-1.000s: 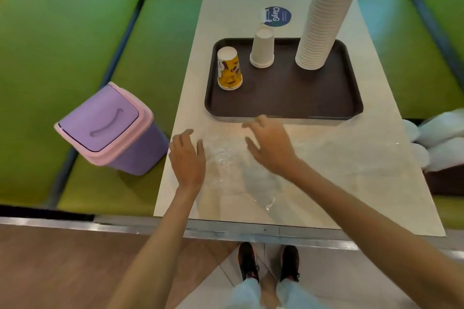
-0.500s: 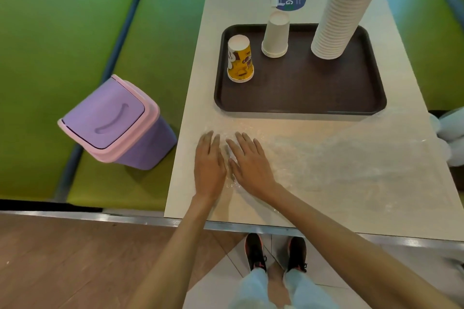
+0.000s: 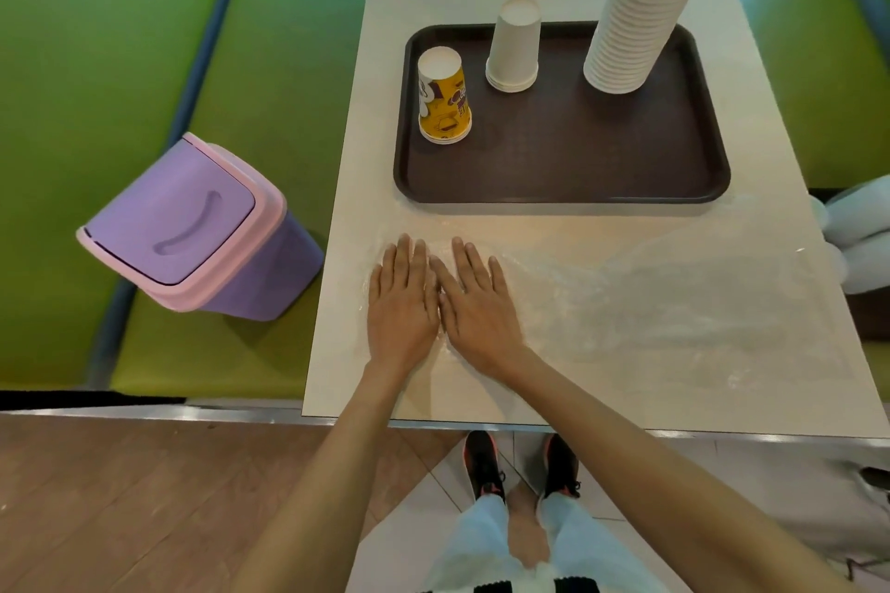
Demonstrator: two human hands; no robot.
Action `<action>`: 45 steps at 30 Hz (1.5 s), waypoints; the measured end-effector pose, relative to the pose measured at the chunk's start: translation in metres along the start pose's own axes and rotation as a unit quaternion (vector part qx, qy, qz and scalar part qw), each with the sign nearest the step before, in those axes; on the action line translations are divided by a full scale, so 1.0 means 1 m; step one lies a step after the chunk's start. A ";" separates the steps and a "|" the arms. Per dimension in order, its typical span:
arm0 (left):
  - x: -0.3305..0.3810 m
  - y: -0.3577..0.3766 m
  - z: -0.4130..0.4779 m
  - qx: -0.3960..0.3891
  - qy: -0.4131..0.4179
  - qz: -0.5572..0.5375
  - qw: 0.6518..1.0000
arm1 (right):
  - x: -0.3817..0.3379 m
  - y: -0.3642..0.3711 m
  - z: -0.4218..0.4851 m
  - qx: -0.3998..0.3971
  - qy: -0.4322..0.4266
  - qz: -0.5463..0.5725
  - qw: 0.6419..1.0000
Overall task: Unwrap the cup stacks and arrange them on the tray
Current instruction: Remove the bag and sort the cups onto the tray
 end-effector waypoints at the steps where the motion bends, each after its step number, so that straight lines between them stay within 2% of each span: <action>1: 0.001 0.000 0.000 -0.005 -0.002 0.010 1.000 | 0.004 -0.002 -0.002 0.001 -0.001 -0.001 1.000; 15: 0.001 -0.001 -0.001 -0.053 -0.017 0.044 0.997 | 0.067 -0.032 -0.037 -0.002 0.031 -0.050 0.998; 17: 0.003 -0.004 -0.001 -0.061 -0.039 0.045 0.996 | 0.068 -0.033 -0.040 -0.006 0.026 -0.062 0.998; 19: 0.018 -0.012 -0.001 -0.031 -0.063 0.034 0.997 | 0.067 -0.031 -0.040 -0.007 0.031 -0.063 0.998; 20: 0.033 -0.018 -0.003 0.002 -0.056 -0.005 0.998 | 0.066 -0.030 -0.040 -0.003 0.035 -0.060 0.998; 22: 0.074 -0.026 -0.007 0.055 -0.017 -0.155 0.986 | 0.066 -0.031 -0.039 0.008 0.036 -0.068 0.997; 24: 0.105 -0.022 -0.015 0.048 -0.005 -0.300 0.953 | 0.065 -0.030 -0.038 -0.011 0.028 -0.100 0.995; 25: 0.113 -0.018 -0.018 0.043 -0.010 -0.335 0.941 | 0.064 -0.031 -0.038 -0.024 0.022 -0.119 0.992; 27: 0.115 -0.009 -0.020 0.045 -0.013 -0.315 0.948 | 0.064 -0.034 -0.038 -0.044 0.006 -0.145 0.988; 30: 0.113 0.004 -0.015 0.048 0.021 -0.199 0.979 | 0.077 -0.043 -0.044 -0.036 -0.009 -0.156 0.987; 33: 0.114 0.010 -0.013 0.032 0.032 -0.137 0.990 | 0.087 -0.060 -0.053 -0.023 -0.037 -0.180 0.983; 35: 0.116 0.011 -0.015 0.025 0.033 -0.110 0.993 | 0.091 -0.077 -0.059 0.034 -0.081 -0.176 0.980; 37: 0.117 0.011 -0.015 0.022 0.029 -0.089 0.995 | 0.097 -0.109 -0.065 0.169 -0.101 -0.130 0.972; 39: 0.118 0.012 -0.013 0.028 0.018 -0.070 0.997 | 0.114 -0.145 -0.072 0.296 -0.071 -0.043 0.952; 42: 0.125 0.009 -0.013 0.038 0.010 -0.077 0.996 | 0.152 -0.192 -0.085 0.398 0.055 0.068 0.913; 43: 0.131 0.008 -0.013 0.040 0.016 -0.088 0.995 | 0.166 -0.204 -0.090 0.406 0.116 0.090 0.902; 45: 0.141 0.005 -0.013 0.046 0.030 -0.118 0.991 | 0.191 -0.214 -0.097 0.370 0.235 0.113 0.892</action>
Point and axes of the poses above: each hand's wrist, its own z-axis towards the middle knuckle, its own y-axis out of the palm, x = y × z, the point moved 4 cm from there along z, towards the middle knuckle, and after that the axes turned 7 degrees about z, right-handed, at the moved point
